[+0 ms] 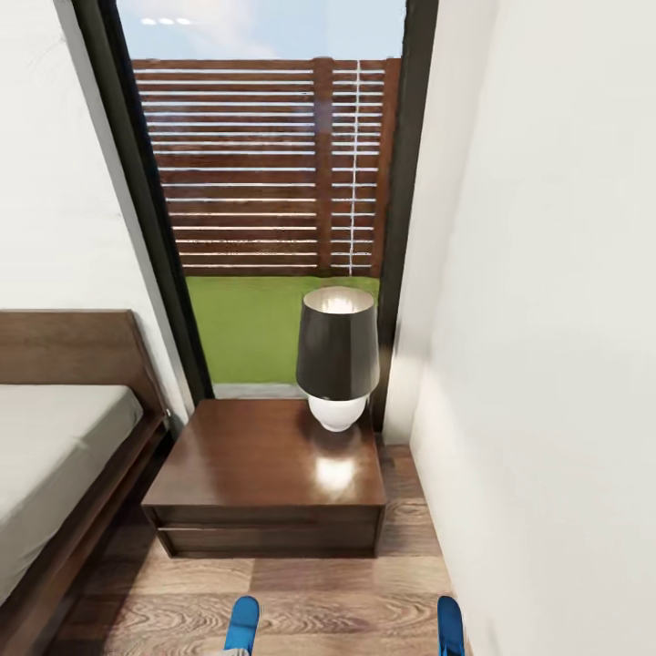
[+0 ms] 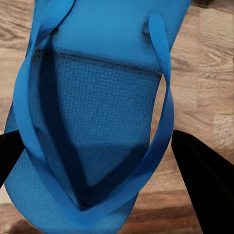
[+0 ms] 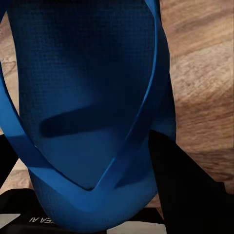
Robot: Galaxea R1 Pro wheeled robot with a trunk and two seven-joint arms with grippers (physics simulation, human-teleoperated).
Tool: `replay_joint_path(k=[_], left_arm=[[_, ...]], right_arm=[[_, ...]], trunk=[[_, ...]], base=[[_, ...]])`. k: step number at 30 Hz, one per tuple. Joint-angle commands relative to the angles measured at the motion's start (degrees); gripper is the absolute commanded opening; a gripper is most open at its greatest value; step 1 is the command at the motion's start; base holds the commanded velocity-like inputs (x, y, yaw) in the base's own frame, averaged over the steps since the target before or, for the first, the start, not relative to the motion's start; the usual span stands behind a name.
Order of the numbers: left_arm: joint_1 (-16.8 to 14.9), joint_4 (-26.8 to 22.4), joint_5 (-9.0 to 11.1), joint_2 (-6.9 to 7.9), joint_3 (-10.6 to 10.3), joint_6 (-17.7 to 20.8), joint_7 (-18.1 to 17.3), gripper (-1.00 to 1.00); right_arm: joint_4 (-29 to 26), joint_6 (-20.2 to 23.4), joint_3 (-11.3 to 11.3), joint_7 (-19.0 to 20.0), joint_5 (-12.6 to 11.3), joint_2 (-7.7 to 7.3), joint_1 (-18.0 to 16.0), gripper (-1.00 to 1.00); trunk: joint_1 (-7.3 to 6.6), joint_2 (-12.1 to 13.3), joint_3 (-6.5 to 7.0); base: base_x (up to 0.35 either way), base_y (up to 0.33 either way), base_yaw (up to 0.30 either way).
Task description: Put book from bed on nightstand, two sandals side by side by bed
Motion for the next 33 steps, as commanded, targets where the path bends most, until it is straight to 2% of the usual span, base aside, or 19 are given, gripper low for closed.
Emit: replay_joint_path(k=[1, 16, 23, 33], left_arm=[[-0.1, 0.1, 0.6, -0.01, -0.5, -0.2, -0.2, -1.0], [-0.1, 0.0, 0.4, 0.02, -0.5, -0.3, -0.2, -1.0], [-0.1, -0.2, 0.2, -0.79, -0.6, -0.2, -0.2, -1.0], [-0.1, -2.8, 0.0, -1.15, -0.6, -0.1, -0.3, -1.0]], right_arm=[[0.1, 0.4, -0.1, 0.3, -0.6, -0.03, -0.1, -1.0], [0.1, 0.4, -0.1, 0.3, -0.6, -0.05, -0.1, -1.0], [-0.1, 0.4, -0.3, 0.3, -0.6, 0.15, -0.1, -1.0], [-2.0, 0.4, -0.6, 0.2, -0.7, 0.26, -0.1, -1.0]], trunk=[[-0.01, 0.0, -0.05], [-0.01, 0.0, -0.05], [-0.01, 0.0, -0.05], [-0.01, 0.0, -0.05]], base=[[0.003, -0.001, 0.284], [0.0, 0.0, 0.293], [0.0, 0.0, 0.294], [0.0, 0.0, 0.294]])
